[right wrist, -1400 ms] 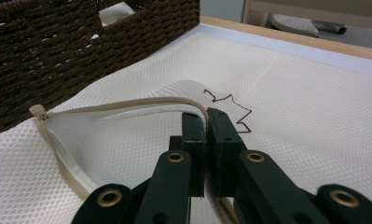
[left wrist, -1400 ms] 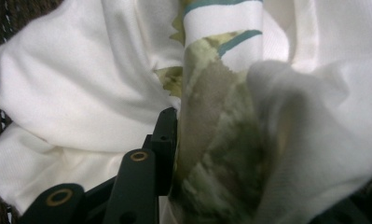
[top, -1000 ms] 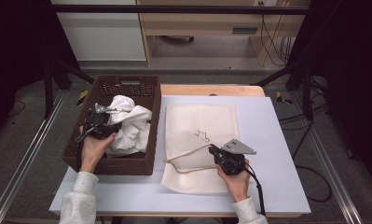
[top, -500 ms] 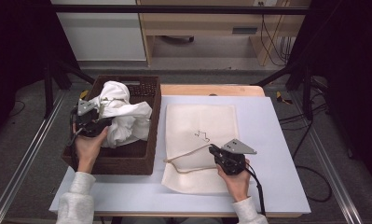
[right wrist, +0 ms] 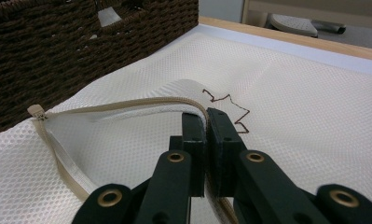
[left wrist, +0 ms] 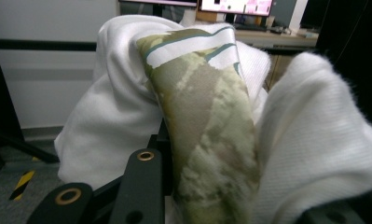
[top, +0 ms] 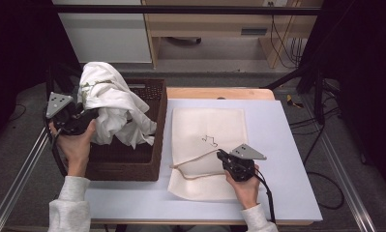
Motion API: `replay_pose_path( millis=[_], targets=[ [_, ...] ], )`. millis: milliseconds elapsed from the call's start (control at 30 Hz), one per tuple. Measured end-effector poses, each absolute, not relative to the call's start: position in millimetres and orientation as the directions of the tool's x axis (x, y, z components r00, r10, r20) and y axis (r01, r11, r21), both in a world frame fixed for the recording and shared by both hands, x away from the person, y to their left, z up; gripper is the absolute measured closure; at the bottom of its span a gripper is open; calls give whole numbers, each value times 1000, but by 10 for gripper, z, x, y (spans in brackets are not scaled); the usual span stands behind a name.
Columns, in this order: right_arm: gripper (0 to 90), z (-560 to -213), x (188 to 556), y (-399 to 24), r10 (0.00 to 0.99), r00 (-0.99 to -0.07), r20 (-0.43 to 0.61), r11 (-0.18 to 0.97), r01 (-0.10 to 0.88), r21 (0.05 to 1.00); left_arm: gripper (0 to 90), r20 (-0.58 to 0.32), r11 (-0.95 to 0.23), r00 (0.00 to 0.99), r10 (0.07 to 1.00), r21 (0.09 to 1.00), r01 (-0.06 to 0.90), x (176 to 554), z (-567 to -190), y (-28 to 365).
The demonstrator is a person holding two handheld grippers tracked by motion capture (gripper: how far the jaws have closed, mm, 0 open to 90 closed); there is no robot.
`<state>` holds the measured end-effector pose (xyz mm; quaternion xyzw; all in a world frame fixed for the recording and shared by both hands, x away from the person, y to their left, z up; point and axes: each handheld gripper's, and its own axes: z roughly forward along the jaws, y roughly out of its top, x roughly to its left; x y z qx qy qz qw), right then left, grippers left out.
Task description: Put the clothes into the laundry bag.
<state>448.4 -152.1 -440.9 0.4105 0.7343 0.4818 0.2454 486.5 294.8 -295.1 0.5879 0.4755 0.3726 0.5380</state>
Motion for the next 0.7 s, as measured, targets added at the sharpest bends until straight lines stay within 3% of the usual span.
replay_pose_path(
  millis=[700],
  targets=[
    [868, -4401, 4481, -1536, 840, -541, 39, 191, 364, 912, 662, -41, 90, 353, 935, 988, -124, 4382, -2190, 2705]
  ],
)
